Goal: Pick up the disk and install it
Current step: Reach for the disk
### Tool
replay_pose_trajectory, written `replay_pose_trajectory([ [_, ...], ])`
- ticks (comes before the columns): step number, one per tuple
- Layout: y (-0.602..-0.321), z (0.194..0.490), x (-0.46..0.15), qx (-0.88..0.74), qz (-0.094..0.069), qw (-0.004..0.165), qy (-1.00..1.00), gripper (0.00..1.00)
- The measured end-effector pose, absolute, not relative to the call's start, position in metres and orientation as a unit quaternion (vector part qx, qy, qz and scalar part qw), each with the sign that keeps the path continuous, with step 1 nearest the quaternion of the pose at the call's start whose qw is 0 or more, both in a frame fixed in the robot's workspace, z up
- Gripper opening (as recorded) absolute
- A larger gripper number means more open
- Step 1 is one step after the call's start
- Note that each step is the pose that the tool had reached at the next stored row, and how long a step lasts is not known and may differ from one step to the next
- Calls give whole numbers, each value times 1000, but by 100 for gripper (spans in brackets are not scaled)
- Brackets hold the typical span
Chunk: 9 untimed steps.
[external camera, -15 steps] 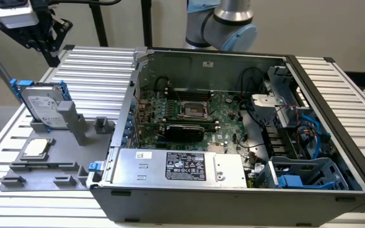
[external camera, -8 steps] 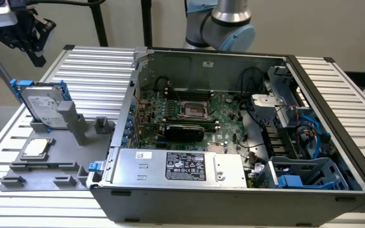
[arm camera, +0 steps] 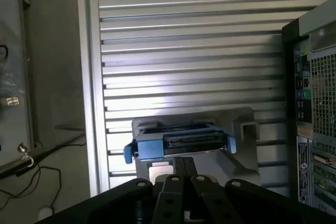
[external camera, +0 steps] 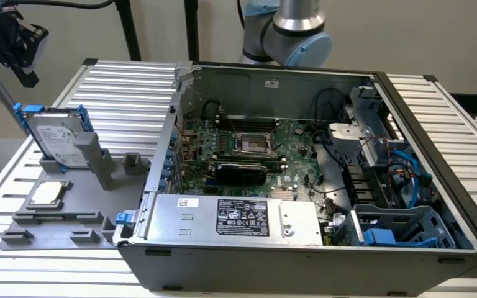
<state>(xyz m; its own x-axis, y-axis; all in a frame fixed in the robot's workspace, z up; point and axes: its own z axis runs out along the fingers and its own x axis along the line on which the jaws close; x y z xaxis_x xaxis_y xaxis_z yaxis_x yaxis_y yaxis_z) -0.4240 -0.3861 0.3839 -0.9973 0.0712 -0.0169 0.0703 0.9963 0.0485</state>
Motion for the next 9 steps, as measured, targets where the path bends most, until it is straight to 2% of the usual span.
replay_pose_trajectory([
  [9,-384,382,-441,27,24,8,999,11],
])
